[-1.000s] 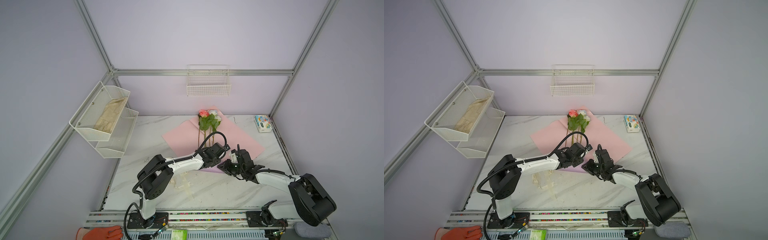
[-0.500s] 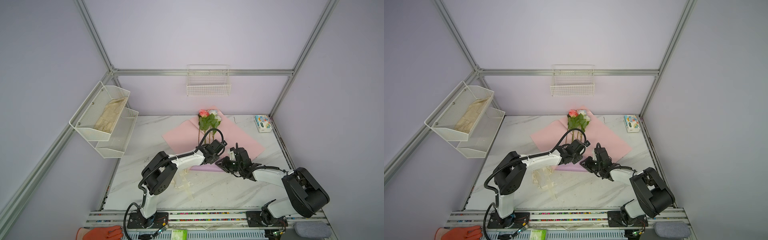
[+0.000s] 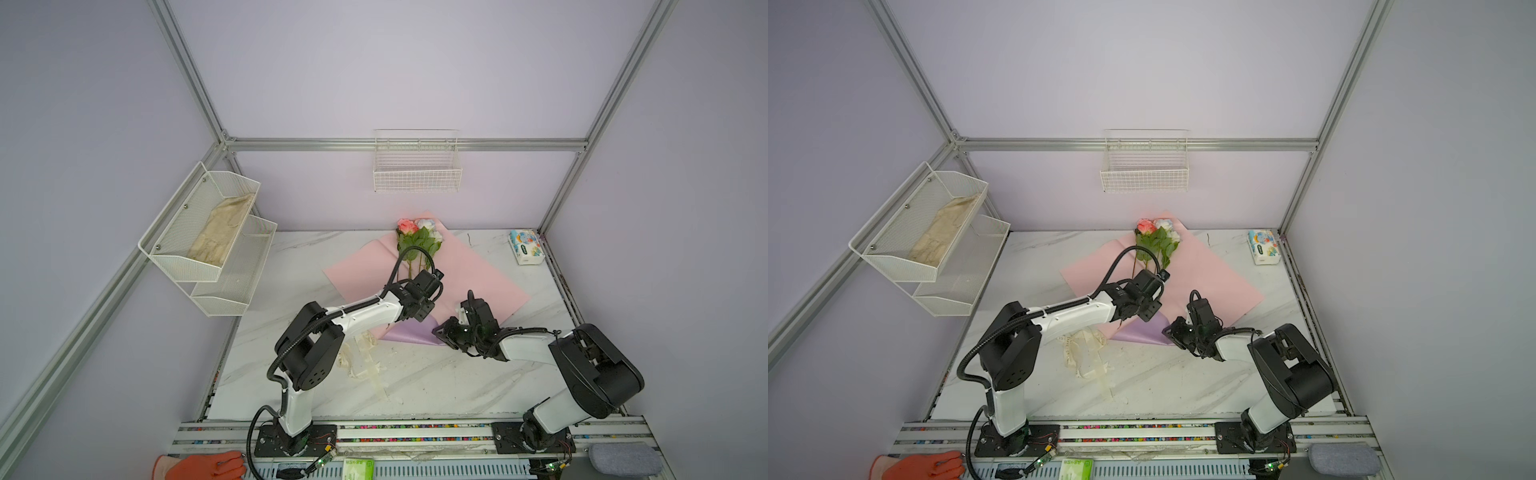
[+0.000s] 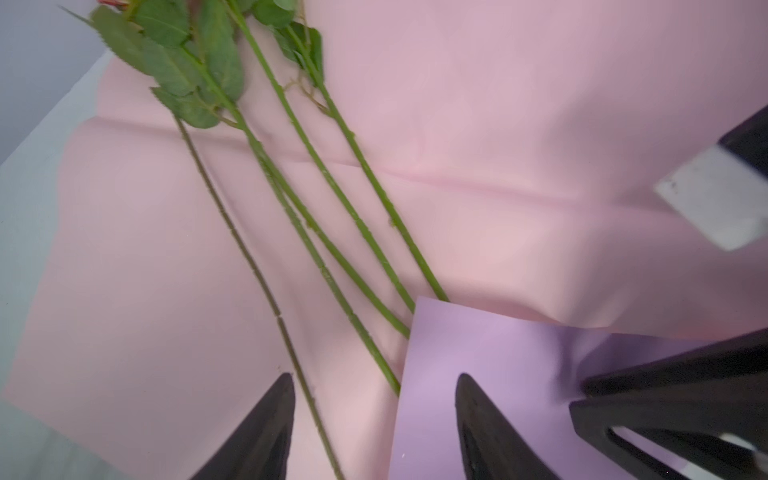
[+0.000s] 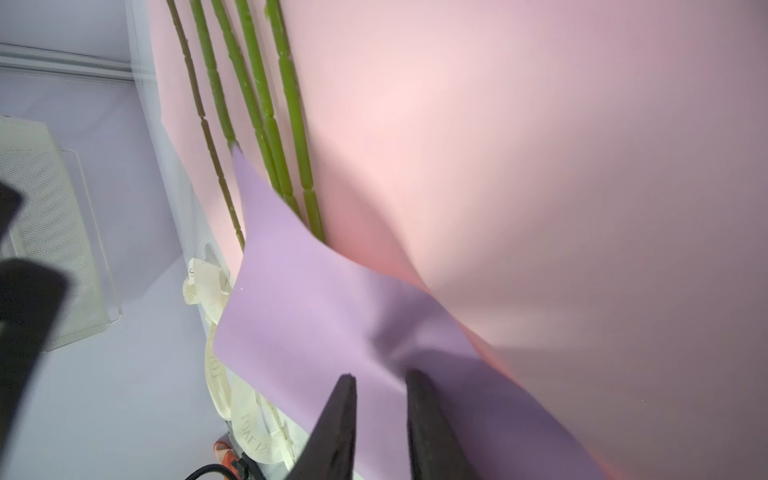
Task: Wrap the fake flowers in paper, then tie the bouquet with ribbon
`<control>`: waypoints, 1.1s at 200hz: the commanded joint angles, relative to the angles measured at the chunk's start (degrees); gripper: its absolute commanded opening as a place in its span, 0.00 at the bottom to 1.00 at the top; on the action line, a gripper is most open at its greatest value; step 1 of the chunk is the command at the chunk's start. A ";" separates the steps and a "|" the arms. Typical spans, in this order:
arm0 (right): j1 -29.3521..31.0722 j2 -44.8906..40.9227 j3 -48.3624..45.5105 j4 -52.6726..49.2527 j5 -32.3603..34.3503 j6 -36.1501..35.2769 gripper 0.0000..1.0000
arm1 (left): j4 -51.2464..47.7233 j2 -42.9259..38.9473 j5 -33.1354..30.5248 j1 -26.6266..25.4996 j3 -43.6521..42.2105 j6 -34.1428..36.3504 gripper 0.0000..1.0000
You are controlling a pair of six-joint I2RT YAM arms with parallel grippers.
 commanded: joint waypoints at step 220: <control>-0.07 -0.90 3.47 -4.12 3.33 -1.50 0.27 | -6.16 -21.90 12.42 25.25 -43.55 -35.44 0.19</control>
